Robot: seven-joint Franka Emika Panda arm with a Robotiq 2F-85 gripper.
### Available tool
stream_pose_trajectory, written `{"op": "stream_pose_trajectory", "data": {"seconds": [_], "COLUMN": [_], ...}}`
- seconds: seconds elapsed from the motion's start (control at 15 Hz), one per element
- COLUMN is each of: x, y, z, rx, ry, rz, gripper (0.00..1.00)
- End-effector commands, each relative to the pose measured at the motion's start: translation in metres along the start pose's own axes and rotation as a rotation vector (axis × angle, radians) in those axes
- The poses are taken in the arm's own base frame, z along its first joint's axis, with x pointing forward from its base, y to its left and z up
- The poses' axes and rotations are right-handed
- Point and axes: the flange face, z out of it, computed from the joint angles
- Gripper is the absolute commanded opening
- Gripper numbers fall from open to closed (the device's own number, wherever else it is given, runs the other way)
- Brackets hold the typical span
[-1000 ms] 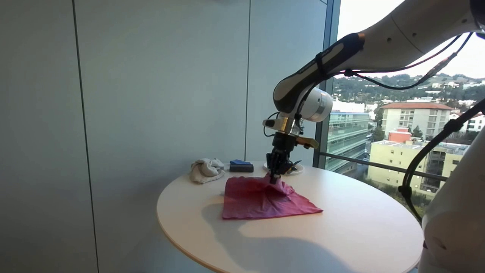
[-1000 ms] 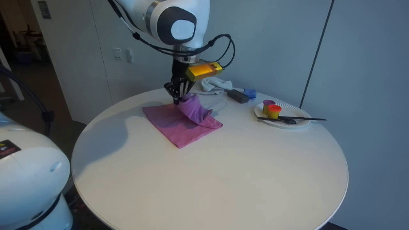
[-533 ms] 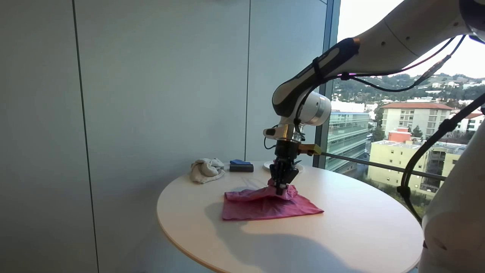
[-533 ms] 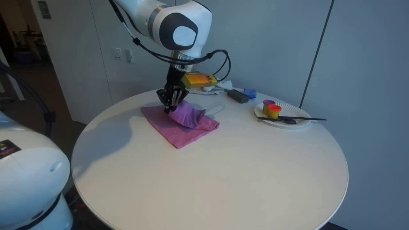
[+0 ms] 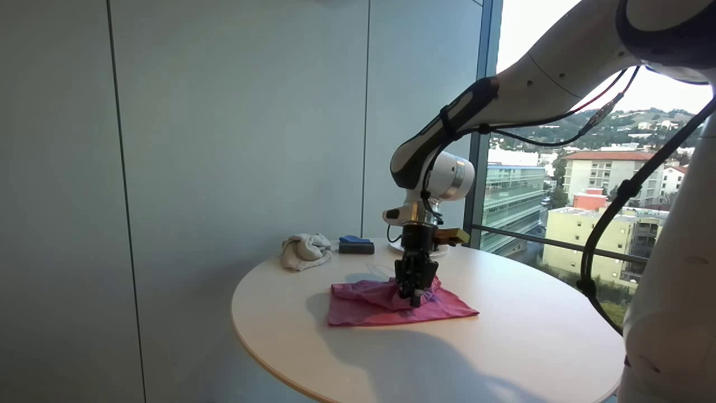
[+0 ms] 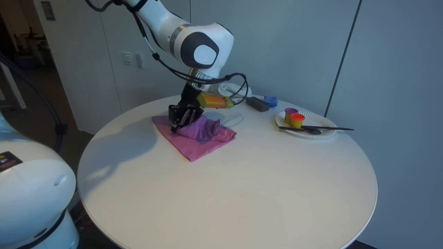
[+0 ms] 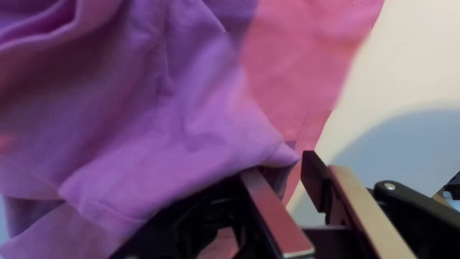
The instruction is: Twice fold the shirt
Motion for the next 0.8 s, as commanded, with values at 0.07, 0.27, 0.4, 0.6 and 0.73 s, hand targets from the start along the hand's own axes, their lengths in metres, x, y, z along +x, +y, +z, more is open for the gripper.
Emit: {"op": "stream_pose_trajectory", "data": {"seconds": [0.07, 0.27, 0.4, 0.6, 0.73], "x": [-0.002, -0.003, -0.005, -0.008, -0.006], "y": [0.008, 0.003, -0.001, -0.007, -0.003], "z": [-0.034, -0.063, -0.075, -0.086, -0.087], "rx": [-0.08, -0.215, -0.267, -0.32, -0.336], "ry": [-0.02, -0.077, -0.113, -0.159, -0.175], "rz": [0.1, 0.205, 0.295, 0.447, 0.56], "gripper": [0.78, 0.99, 1.0, 1.0, 1.0]}}
